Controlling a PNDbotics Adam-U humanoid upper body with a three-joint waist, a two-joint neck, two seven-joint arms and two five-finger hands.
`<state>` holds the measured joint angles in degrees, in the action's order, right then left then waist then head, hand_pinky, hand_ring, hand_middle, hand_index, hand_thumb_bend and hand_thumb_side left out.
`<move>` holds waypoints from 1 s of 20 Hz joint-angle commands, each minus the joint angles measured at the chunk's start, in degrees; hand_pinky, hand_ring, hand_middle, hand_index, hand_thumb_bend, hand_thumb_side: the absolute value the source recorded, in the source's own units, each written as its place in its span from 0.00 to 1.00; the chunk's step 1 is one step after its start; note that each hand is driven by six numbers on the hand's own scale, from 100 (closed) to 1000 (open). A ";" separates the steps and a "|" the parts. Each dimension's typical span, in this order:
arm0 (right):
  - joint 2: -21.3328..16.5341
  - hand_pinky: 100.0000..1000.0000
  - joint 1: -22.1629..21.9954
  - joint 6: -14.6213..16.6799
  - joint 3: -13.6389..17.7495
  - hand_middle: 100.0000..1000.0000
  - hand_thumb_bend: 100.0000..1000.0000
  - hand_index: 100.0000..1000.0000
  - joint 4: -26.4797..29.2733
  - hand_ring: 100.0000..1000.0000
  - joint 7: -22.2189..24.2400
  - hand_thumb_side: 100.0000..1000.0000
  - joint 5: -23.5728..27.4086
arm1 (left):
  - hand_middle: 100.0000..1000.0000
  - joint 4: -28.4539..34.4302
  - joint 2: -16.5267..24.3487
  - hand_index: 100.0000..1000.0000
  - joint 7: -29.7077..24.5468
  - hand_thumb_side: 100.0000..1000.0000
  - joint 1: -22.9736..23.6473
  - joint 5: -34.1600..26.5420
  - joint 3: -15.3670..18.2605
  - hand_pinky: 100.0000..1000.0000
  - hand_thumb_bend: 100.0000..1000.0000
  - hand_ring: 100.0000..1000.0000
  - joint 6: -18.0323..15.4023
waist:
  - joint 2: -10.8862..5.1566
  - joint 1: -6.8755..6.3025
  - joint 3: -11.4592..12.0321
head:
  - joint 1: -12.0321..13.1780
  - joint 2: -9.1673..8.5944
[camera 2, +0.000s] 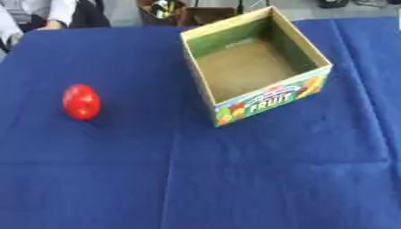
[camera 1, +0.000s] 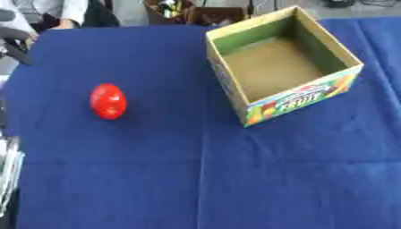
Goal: Pick up objects on the table and place them in the box.
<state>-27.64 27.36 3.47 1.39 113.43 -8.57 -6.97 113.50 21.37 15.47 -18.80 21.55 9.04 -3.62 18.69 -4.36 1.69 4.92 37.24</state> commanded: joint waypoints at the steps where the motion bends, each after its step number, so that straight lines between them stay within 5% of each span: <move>1: -1.44 0.64 0.52 0.03 0.17 0.45 0.03 0.67 1.16 0.68 0.22 0.59 0.18 | 0.63 1.09 6.82 0.93 -0.98 0.86 -1.61 6.46 -0.52 0.30 0.00 0.56 4.08 | -1.24 0.09 -0.01 | 0.20 0.24; 6: -1.51 0.64 0.62 0.10 -0.03 0.45 0.03 0.67 1.16 0.68 0.43 0.60 0.26 | 0.69 1.09 13.18 0.88 -8.29 0.81 -4.50 14.35 -3.06 0.31 0.00 0.60 9.66 | -1.31 0.10 -0.12 | 0.13 0.32; 10: -1.56 0.64 0.64 0.08 -0.17 0.45 0.03 0.67 1.16 0.68 0.60 0.60 0.32 | 0.70 0.50 17.43 0.90 -17.48 0.82 -6.91 14.87 -5.30 0.33 0.00 0.62 12.97 | -1.46 0.02 -0.35 | 0.34 0.38; 20: -1.65 0.64 0.70 0.08 -0.53 0.44 0.04 0.67 1.16 0.68 1.06 0.60 0.43 | 0.77 -7.94 26.28 0.98 -37.00 0.91 -12.04 16.01 -9.62 0.44 0.02 0.70 8.37 | -1.71 -0.39 -1.15 | 0.61 0.03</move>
<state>-27.99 27.26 3.41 0.68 113.43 -7.69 -6.93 106.17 44.71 -19.56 -29.91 37.00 -0.48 5.36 18.30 -4.88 0.52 5.37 37.43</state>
